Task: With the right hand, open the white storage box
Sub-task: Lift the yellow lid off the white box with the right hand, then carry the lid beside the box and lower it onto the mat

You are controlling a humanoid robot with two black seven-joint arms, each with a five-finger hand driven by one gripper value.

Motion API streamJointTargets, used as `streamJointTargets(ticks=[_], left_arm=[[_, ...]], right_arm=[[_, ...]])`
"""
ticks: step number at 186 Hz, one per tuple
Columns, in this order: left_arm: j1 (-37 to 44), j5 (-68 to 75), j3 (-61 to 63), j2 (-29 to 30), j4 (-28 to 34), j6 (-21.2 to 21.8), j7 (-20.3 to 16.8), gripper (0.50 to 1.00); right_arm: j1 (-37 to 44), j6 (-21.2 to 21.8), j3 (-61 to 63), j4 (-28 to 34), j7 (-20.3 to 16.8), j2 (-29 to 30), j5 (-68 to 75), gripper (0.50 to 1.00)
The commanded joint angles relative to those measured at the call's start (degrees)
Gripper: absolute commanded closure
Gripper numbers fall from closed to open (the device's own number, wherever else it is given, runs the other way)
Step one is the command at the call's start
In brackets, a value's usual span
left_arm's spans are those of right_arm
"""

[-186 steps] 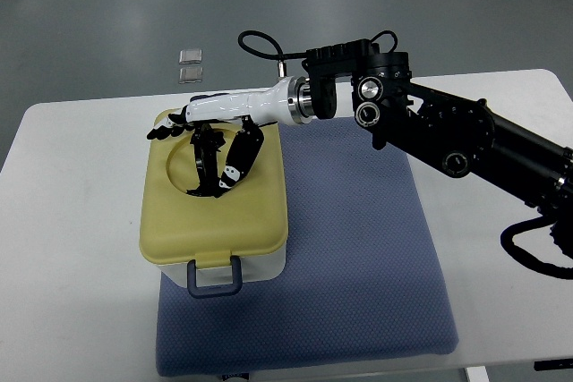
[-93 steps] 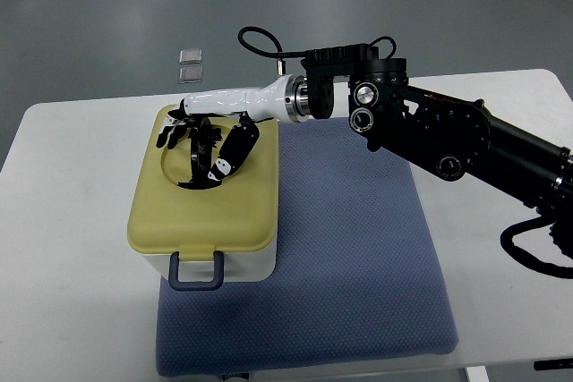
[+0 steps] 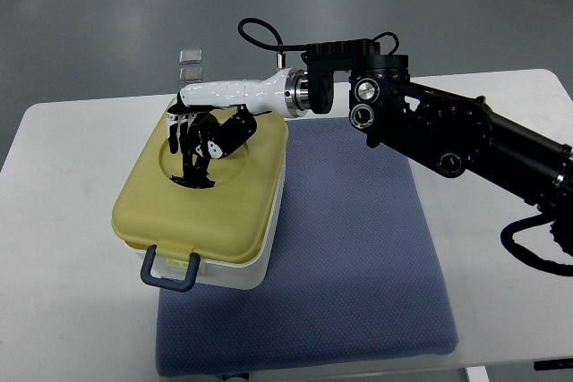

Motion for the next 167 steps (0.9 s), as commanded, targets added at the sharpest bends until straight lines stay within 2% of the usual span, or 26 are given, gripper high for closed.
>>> streamJointTargets(ticks=[1,34,61,81,106,167], left_arm=[[0.0,0.03,0.07,0.0,-0.05,0.01,0.07,0.5],[0.0,0.03,0.07,0.0,-0.14,0.01,0.07,0.5],[0.0,0.03,0.07,0.0,-0.14,0.01,-0.02,0.5],[0.0,0.03,0.07,0.0,-0.05,0.01,-0.02,0.5],[0.0,0.03,0.07,0.0,-0.14,0.01,0.06,0.5],[0.0,0.03,0.07,0.0,-0.49,-0.17,0.07,0.5]], right_arm=[[0.7,0.23,0.42,0.01,0.12,-0.01,0.6,1.0],[2.81,0.85,2.09,0.1,1.44,-0.45,1.39,1.0],[4.74,6.47,6.92,0.1,1.35,-1.77,3.14,1.0],[5.18,6.58,8.95,0.1,1.27,-3.0,3.23,1.0],[5.45,6.58,13.17,0.01,1.35,-8.27,3.23,1.0],[5.1,6.58,14.4,0.01,2.5,-21.1,5.34,1.0]])
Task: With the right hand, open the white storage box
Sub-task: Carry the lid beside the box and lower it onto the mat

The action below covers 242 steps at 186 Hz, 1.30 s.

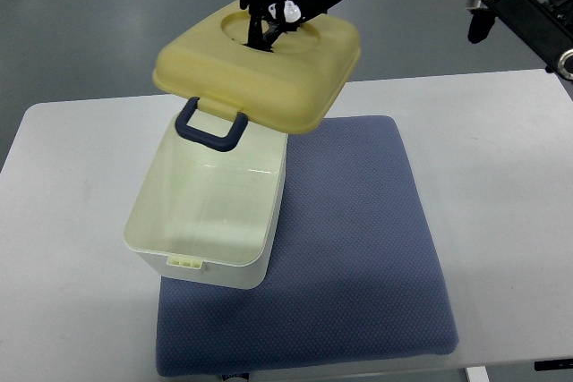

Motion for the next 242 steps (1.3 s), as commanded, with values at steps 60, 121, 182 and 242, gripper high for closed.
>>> streamJointTargets(ticks=[60,121,182,242], left_arm=[[0.0,-0.01,0.0,0.0,-0.09,-0.17,0.04,0.5],[0.0,-0.01,0.09,0.0,0.09,-0.17,0.04,0.5],[0.0,-0.01,0.17,0.0,0.18,-0.17,0.04,0.5],[0.0,-0.01,0.26,0.0,0.27,-0.17,0.04,0.5]], right_arm=[[-3.02,0.0,-0.57,0.04,2.2,-13.72,1.26,1.0],[-9.62,0.0,-1.28,-1.54,3.43,-17.5,0.47,1.0],[-17.35,0.0,-3.12,-1.63,3.34,-16.62,-0.32,1.0],[-20.43,0.0,-7.34,-1.54,4.31,-15.48,-0.23,1.0]])
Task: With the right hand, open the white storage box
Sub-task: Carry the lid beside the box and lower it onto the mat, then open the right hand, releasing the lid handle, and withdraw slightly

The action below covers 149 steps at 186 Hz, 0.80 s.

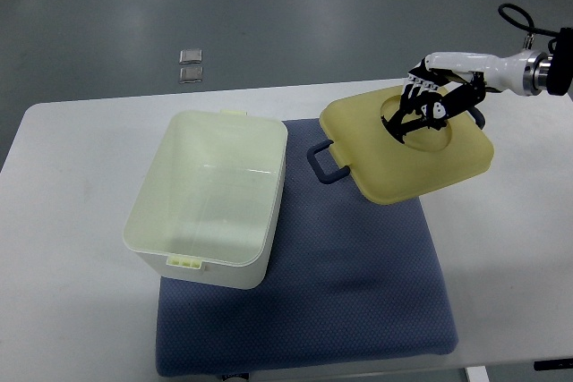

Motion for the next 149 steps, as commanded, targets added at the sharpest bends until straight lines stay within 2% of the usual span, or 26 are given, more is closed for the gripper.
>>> streamJointTargets(ticks=[1,105,149], left_arm=[[0.0,0.01,0.0,0.0,0.05,-0.03,0.0,0.5],[0.0,0.01,0.0,0.0,0.14,0.06,0.0,0.5],[0.0,0.01,0.0,0.0,0.05,0.06,0.0,0.5]], right_arm=[[-0.99,0.0,-0.65,0.09,0.38,1.07,0.05,1.0],[-3.28,0.0,-0.48,1.06,0.38,4.94,0.14,1.0],[-4.86,0.0,-0.21,1.14,0.38,9.25,0.22,1.0]])
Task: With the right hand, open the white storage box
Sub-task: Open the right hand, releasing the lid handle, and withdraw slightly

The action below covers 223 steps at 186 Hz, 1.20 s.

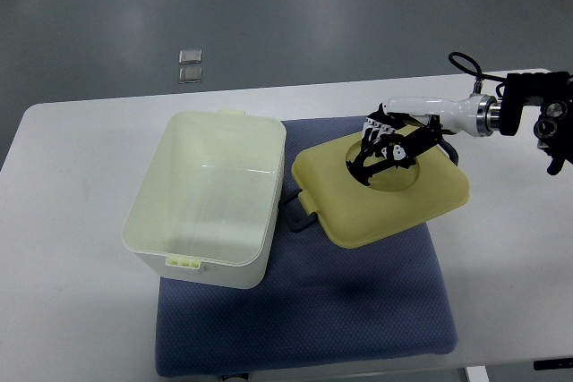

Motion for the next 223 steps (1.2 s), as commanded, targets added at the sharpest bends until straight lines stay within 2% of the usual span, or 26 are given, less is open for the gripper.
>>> streamJointTargets(ticks=[1,49,62,71,72,75,76,79,80,81,82,86,95,157,201,223], left_arm=[[0.0,0.0,0.0,0.0,-0.06,0.08,0.0,0.5],[0.0,0.0,0.0,0.0,0.11,-0.01,0.0,0.5],[0.0,0.0,0.0,0.0,0.11,-0.01,0.0,0.5],[0.0,0.0,0.0,0.0,0.2,0.08,0.0,0.5],[0.0,0.0,0.0,0.0,0.2,0.08,0.0,0.5],[0.0,0.0,-0.09,0.0,0.2,0.08,0.0,0.5],[0.0,0.0,-0.09,0.0,0.2,-0.01,0.0,0.5],[0.0,0.0,-0.09,0.0,0.2,-0.01,0.0,0.5],[0.0,0.0,0.0,0.0,0.2,0.08,0.0,0.5],[0.0,0.0,0.0,0.0,0.2,0.08,0.0,0.5],[0.0,0.0,0.0,0.0,0.2,-0.01,0.0,0.5],[0.0,0.0,-0.09,0.0,0.2,-0.01,0.0,0.5],[0.0,0.0,0.0,0.0,0.2,0.08,0.0,0.5],[0.0,0.0,0.0,0.0,0.11,0.08,0.0,0.5],[0.0,0.0,0.0,0.0,0.02,-0.01,0.0,0.5],[0.0,0.0,0.0,0.0,-0.06,-0.01,0.0,0.5]], right_arm=[[-0.54,0.0,0.02,0.03,-0.01,2.01,0.01,1.0],[-1.24,0.0,-0.24,-0.06,-0.01,5.61,-0.08,0.991],[-1.77,0.0,-0.24,-0.06,-0.01,5.96,-0.08,0.834],[-2.12,0.0,-0.24,-0.24,-0.01,6.05,-0.16,0.771],[-2.21,0.0,-0.24,-0.32,-0.01,6.05,-0.16,0.746],[-2.21,0.0,-0.24,-0.33,-0.01,6.05,-0.16,0.722],[-2.3,0.0,-0.24,-0.41,-0.01,6.05,-0.16,0.695],[-2.3,0.0,-0.24,-0.5,-0.01,6.05,-0.08,0.671],[-2.38,0.0,-0.24,-0.5,-0.01,6.05,-0.08,0.642],[-2.39,0.0,-0.24,-0.5,-0.01,6.05,-0.08,0.642],[-2.47,0.0,-0.24,-0.59,-0.01,6.05,-0.08,0.62],[-2.56,0.0,-0.24,-0.76,-0.01,6.05,-0.08,0.593],[-2.56,0.0,-0.24,-1.03,-0.01,5.96,-0.08,0.572],[-1.95,0.0,-0.06,-1.56,-0.01,4.47,0.54,0.57],[-1.86,0.0,0.64,-1.64,-0.01,1.31,0.63,0.57],[0.34,0.0,4.24,-4.02,-0.01,1.74,1.51,0.57]])
